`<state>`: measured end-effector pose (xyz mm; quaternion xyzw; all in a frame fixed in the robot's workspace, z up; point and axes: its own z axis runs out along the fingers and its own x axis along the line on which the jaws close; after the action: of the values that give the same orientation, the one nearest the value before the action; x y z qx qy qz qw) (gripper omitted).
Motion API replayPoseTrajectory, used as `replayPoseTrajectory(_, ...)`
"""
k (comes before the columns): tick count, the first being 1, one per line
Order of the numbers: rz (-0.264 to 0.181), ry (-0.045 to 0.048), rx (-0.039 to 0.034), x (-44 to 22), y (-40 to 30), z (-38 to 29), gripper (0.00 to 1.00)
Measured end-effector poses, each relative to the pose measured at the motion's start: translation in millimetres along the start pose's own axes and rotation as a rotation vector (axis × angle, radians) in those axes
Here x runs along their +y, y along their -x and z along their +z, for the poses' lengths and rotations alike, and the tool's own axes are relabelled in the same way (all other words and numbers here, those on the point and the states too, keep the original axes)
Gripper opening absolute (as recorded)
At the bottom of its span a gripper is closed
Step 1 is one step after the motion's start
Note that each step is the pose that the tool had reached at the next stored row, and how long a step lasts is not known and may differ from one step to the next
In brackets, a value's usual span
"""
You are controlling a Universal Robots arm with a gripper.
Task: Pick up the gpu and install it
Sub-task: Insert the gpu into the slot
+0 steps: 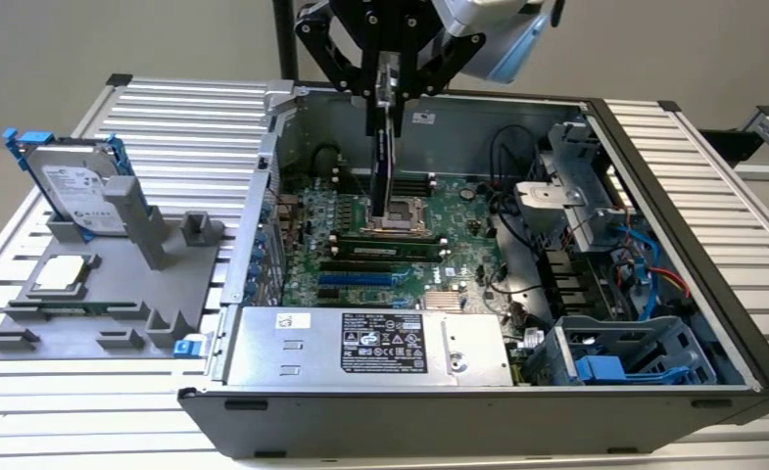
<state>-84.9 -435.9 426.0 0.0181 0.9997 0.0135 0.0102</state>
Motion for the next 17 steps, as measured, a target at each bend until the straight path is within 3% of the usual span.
replayPoseTrajectory(8, 0.0, 0.0, 0.0, 0.2, 7.7, 0.2, 0.0)
replayPoseTrajectory(17, 0.0, 0.0, 0.0, 0.5, 8.0, 0.2, 0.0)
